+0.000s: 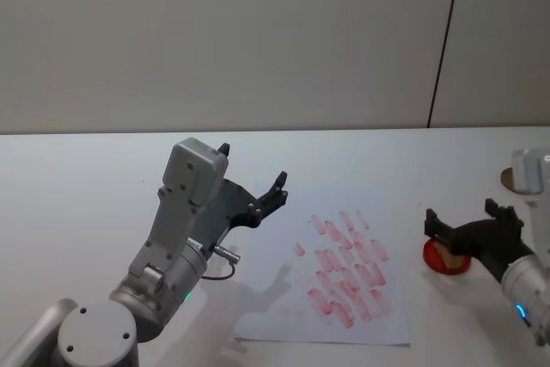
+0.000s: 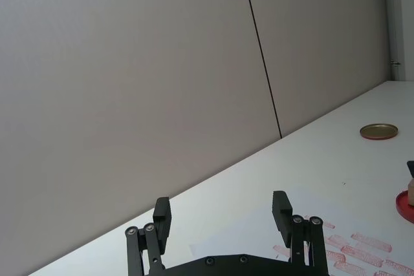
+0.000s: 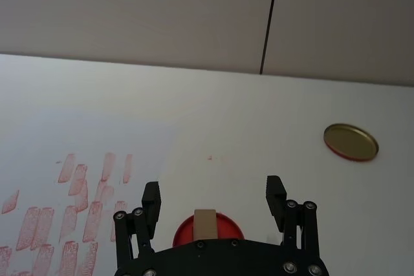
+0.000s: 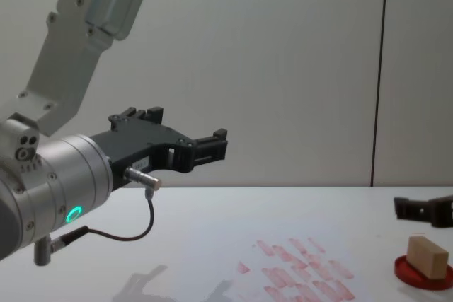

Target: Use the one hand to pick up the stamp and affix it onto the A4 paper.

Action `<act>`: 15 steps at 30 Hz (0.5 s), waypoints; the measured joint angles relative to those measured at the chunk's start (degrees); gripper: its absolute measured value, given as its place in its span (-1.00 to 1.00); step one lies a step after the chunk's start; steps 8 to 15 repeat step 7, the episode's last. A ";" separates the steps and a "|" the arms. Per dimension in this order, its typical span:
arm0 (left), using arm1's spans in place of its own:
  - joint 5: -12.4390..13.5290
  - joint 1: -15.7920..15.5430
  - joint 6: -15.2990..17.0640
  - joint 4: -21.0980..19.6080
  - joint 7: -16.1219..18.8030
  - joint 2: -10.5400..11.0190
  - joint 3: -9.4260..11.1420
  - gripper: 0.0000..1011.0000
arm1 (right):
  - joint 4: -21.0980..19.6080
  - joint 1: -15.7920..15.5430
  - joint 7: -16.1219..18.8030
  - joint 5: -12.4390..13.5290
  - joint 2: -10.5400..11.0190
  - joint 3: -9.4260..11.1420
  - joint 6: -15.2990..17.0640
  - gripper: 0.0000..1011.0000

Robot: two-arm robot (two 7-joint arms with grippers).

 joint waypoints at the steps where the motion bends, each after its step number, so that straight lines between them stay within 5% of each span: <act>1: 0.00 0.00 0.00 0.00 0.00 0.00 0.00 0.96 | -0.15 -0.17 0.10 -0.25 0.15 0.04 -0.58 0.98; 7: 0.00 0.00 0.00 0.00 0.00 0.00 0.00 0.96 | -1.35 -1.73 1.13 -1.74 1.47 0.50 -6.02 0.98; 15: 0.00 0.00 0.00 0.00 0.00 0.00 0.00 0.96 | -1.35 -1.73 1.13 -1.74 1.47 0.50 -6.02 0.98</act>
